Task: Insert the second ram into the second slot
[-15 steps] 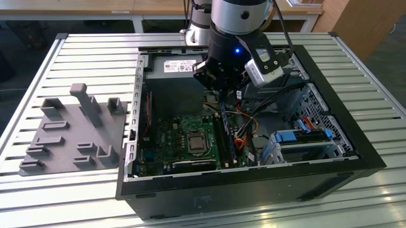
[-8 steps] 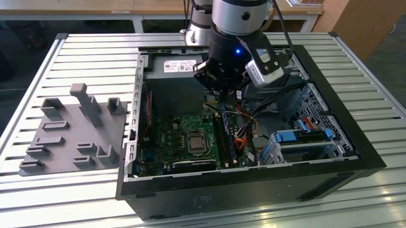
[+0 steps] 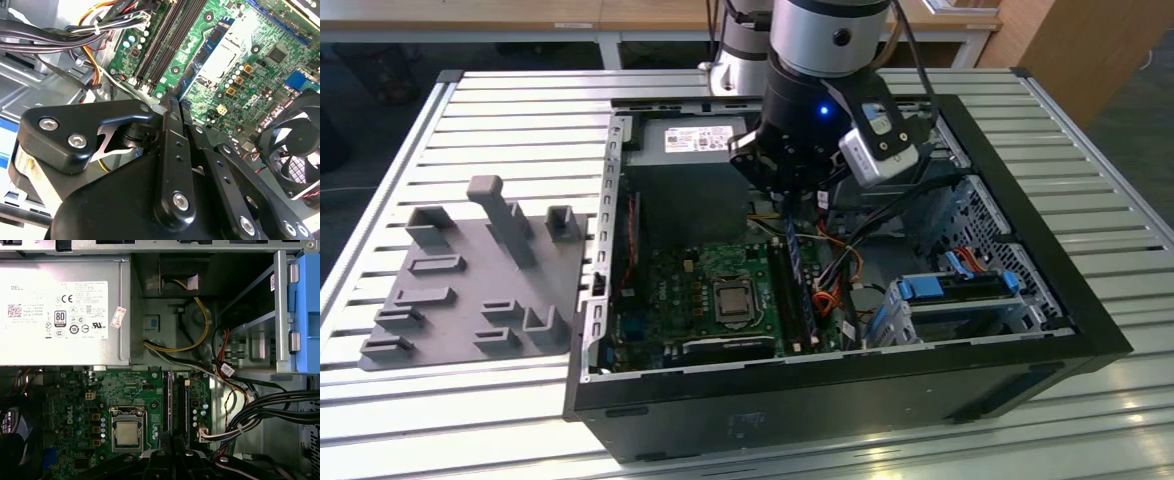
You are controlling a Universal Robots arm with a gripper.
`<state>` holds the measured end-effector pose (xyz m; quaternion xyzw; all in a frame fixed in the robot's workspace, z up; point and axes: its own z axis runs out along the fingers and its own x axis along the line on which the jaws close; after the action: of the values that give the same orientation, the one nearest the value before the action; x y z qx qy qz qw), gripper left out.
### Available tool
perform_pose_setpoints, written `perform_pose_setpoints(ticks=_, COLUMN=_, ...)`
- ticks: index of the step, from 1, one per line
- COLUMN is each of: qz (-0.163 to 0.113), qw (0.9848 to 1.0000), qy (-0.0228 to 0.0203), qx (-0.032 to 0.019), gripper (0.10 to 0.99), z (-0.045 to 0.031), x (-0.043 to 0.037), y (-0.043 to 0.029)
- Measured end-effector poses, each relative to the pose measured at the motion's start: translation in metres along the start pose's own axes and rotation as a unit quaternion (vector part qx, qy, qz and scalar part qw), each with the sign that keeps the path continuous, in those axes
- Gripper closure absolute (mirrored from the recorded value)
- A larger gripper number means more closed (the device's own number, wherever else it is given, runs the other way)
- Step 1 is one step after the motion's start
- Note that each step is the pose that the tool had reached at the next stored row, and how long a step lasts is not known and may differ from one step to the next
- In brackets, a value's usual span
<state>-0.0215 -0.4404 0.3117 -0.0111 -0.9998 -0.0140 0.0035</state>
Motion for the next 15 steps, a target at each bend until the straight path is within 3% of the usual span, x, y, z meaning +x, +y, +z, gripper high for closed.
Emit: perform_pose_setpoints(ticks=15, qz=-0.011, qw=0.9999, qy=0.0027, qx=-0.0002, gripper=0.953, z=0.0100, x=-0.0016, y=-0.0009)
